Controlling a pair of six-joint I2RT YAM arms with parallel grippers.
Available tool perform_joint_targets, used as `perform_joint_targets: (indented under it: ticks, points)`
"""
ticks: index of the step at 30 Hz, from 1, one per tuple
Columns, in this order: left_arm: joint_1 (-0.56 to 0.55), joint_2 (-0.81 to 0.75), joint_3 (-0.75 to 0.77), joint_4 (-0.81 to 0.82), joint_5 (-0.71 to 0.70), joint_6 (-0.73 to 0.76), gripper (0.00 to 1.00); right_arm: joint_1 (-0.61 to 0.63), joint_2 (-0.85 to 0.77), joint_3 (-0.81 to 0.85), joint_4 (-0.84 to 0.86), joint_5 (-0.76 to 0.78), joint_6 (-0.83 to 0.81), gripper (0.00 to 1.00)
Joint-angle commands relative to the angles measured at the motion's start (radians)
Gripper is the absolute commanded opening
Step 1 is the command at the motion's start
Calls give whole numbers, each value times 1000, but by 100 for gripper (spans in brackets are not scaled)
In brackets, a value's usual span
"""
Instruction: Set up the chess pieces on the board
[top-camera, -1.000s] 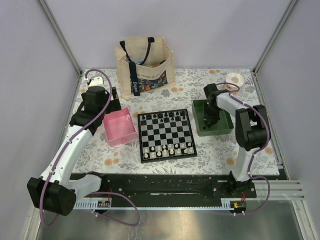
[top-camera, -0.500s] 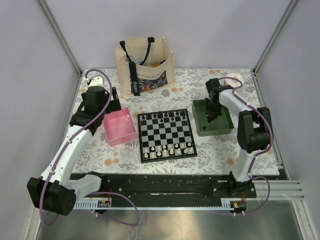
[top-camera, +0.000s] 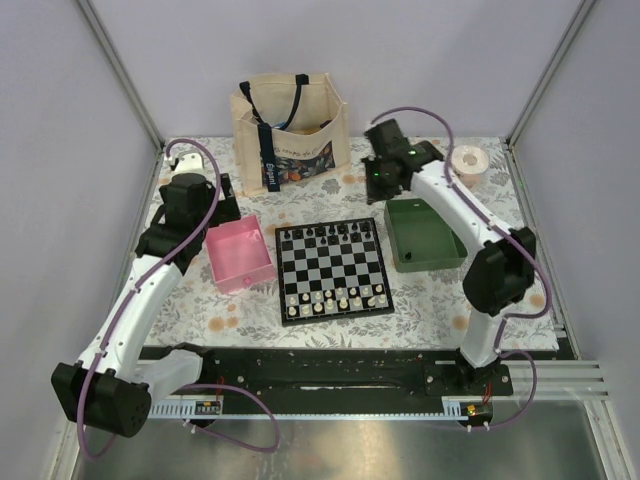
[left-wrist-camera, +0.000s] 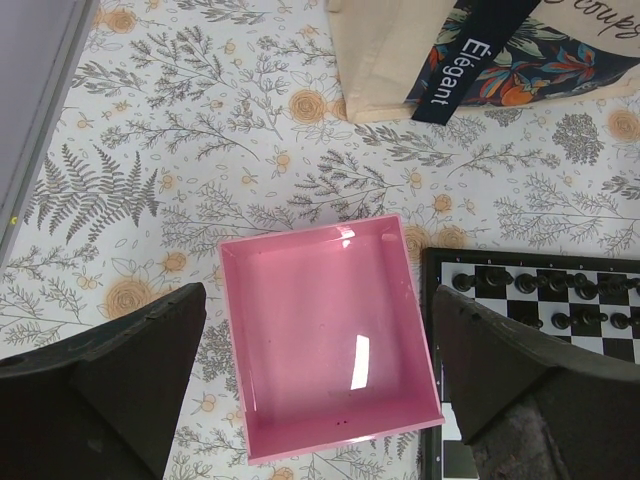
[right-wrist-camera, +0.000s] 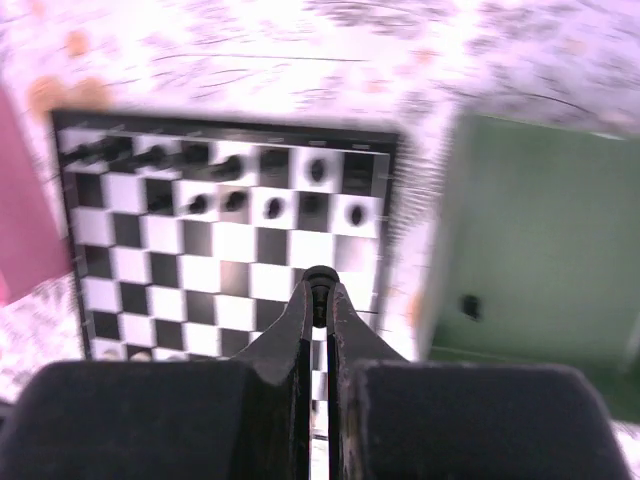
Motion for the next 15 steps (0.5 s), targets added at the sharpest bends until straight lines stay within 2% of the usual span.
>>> perform_joint_targets:
  ticks: [1, 6, 15]
  points:
    - [-2, -26, 7, 44, -26, -2, 99, 166, 123, 153, -28, -48, 26, 0]
    - [-2, -45, 0, 44, -40, -8, 99, 300, 298, 326, -49, -52, 31, 0]
    - [0, -74, -13, 50, -67, -12, 99, 395, 561, 635, -178, 6, -23, 0]
